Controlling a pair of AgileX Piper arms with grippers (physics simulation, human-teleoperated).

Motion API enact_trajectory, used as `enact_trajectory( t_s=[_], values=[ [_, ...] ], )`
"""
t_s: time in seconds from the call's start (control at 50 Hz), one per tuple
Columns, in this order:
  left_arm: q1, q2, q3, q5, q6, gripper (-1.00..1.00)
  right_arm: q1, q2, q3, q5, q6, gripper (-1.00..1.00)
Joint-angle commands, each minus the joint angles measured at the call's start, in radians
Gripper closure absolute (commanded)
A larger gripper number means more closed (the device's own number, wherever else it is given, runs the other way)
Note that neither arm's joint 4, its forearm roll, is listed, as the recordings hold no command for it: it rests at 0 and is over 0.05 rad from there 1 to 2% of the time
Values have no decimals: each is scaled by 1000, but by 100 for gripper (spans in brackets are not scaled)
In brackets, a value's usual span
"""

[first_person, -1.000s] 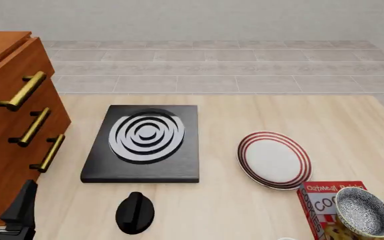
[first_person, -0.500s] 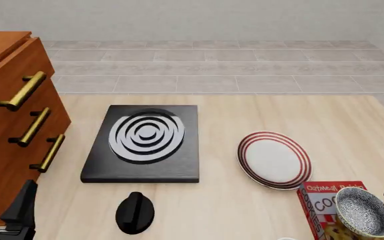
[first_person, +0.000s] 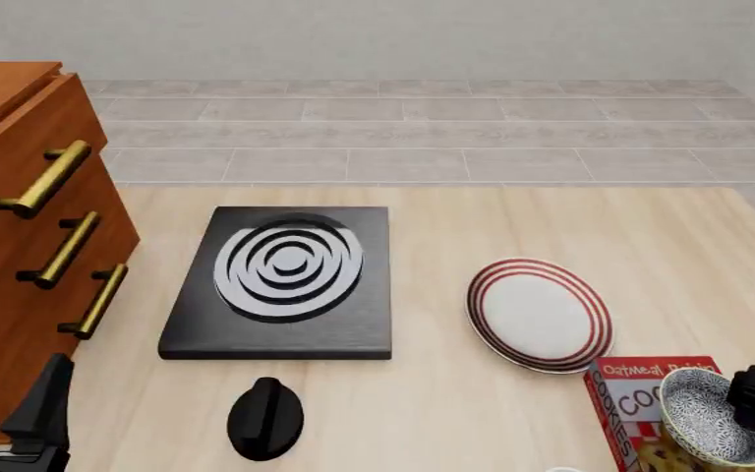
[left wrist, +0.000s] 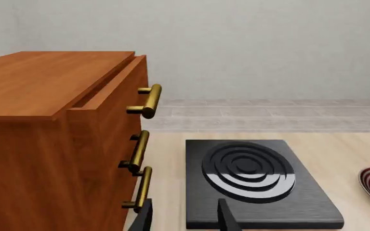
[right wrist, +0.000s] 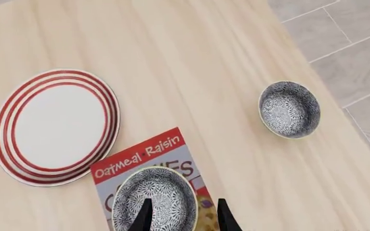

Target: Pick the akita bowl on the cookies box and place it on the plate.

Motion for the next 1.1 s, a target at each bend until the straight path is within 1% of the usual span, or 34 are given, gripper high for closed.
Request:
enact_trajectory(
  t_s=[0.02,0.1,0.44,0.62,1.1],
  values=[
    [0,0,0,0,0,-100,0,36,40,-48,9,-100],
    [0,0,0,0,0,-100,10,39,47,-52,9,-100],
    [0,0,0,0,0,-100,1,98,82,-115,12,-100],
    [0,0,0,0,0,-100,-1,109,97,-131,11,-100],
    [0,0,0,0,0,-100,3,164,148,-216,33,-100]
  ],
)
